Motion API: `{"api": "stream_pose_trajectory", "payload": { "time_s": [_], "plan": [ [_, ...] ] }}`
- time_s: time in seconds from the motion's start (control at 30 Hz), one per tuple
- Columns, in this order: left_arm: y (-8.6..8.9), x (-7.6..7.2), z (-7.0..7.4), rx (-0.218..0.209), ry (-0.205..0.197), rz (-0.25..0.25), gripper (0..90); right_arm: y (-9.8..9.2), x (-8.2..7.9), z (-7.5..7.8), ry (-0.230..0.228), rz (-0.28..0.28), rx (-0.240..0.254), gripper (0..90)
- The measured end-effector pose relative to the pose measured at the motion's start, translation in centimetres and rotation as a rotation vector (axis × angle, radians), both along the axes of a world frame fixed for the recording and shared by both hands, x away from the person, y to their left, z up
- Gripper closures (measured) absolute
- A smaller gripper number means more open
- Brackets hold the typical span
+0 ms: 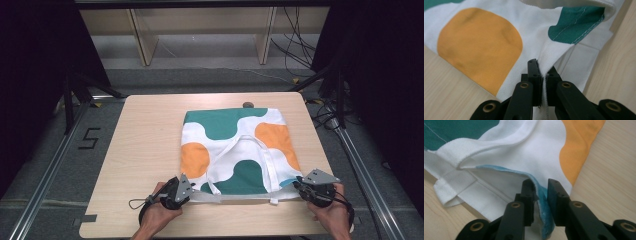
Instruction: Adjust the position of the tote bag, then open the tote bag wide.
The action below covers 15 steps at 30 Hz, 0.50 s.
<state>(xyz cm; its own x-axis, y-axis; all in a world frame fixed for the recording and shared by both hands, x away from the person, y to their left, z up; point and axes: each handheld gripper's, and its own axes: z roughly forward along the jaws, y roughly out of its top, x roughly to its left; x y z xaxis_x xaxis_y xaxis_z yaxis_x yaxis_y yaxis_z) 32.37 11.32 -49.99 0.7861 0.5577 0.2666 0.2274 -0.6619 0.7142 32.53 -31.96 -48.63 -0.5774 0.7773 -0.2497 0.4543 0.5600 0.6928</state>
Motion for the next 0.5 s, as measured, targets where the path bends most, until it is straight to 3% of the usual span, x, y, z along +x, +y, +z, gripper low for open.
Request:
{"api": "stream_pose_trajectory", "payload": {
  "time_s": [0.13,0.27,0.37,0.5],
  "plan": [
    [0.5,-0.2,0.9,-0.027,-0.022,0.001,86.5,0.3,-0.1,0.1,-0.009,-0.001,-0.002,79.2],
    [0.7,-0.1,1.4,-0.077,-0.017,0.005,86.7,0.3,-0.1,0.3,-0.016,-0.007,0.013,79.4],
    [0.6,-0.4,2.1,-0.094,-0.048,0.018,86.6,0.1,0.1,0.1,-0.010,-0.012,0.030,74.5],
    [0.6,-0.6,2.5,-0.121,-0.060,0.024,86.6,0.1,0.3,-0.2,0.017,-0.018,0.033,69.6]
  ]
}}
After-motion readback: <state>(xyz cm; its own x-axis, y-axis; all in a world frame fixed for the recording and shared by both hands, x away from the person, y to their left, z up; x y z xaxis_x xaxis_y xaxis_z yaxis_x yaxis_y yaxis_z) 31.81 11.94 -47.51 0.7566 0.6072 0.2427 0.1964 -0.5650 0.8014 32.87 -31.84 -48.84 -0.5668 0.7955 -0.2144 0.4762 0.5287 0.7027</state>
